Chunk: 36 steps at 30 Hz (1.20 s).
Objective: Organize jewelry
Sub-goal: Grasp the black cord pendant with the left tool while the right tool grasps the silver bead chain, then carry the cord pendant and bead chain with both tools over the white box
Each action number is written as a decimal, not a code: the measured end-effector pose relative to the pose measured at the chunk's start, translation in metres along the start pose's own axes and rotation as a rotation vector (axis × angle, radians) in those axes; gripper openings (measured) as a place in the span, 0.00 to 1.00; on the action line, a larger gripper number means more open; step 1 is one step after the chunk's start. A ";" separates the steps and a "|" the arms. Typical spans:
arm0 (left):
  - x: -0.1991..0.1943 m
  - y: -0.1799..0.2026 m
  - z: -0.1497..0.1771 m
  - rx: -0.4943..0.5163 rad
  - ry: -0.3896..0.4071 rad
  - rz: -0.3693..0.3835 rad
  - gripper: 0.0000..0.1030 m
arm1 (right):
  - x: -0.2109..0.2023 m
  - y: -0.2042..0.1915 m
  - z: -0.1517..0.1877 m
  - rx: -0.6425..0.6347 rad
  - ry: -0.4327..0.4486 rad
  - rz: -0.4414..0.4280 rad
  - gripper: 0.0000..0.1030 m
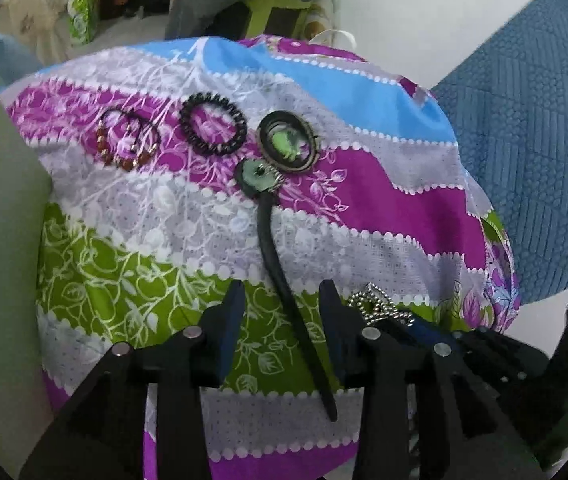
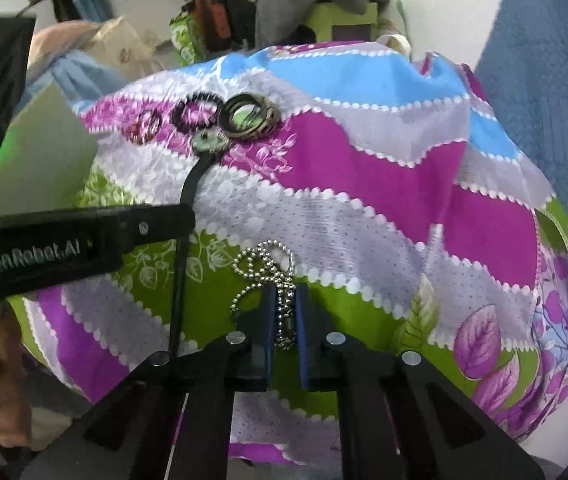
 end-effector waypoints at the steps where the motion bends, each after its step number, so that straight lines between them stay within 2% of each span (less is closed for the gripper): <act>1: 0.001 0.002 -0.001 0.004 0.004 -0.009 0.38 | -0.005 0.002 -0.003 0.018 0.011 -0.018 0.07; 6: 0.011 0.005 -0.009 0.042 -0.001 -0.067 0.38 | -0.026 0.013 -0.010 0.082 0.052 -0.083 0.07; 10: 0.016 0.008 -0.015 0.070 0.005 -0.097 0.36 | -0.044 0.011 -0.012 0.086 0.090 -0.113 0.07; 11: 0.017 0.011 -0.016 0.082 0.005 -0.113 0.34 | -0.047 0.011 -0.012 0.090 0.094 -0.117 0.07; 14: 0.021 0.015 -0.019 0.113 -0.001 -0.152 0.12 | -0.055 0.012 -0.014 0.110 0.109 -0.138 0.07; 19: 0.017 0.014 -0.019 0.108 -0.016 -0.121 0.08 | -0.066 0.010 -0.019 0.122 0.120 -0.160 0.07; 27: -0.040 0.019 -0.029 0.112 0.031 0.000 0.07 | -0.098 -0.008 -0.038 0.100 0.187 -0.178 0.07; 33: -0.097 0.015 -0.048 0.116 0.096 0.029 0.07 | -0.133 -0.037 -0.062 0.058 0.240 -0.197 0.07; 36: -0.127 0.007 -0.058 0.120 0.127 0.013 0.08 | -0.154 -0.056 -0.077 0.029 0.271 -0.210 0.07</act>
Point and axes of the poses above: each gripper's, at about its wrist camera, not at the fingertips, and x roughly the way its jaws point, y to its right, z to its underside, the point moved 2 cm from there along x, roughly the way its jaws point, and after that the axes turned 12 degrees about x, right-handed, at the moved point
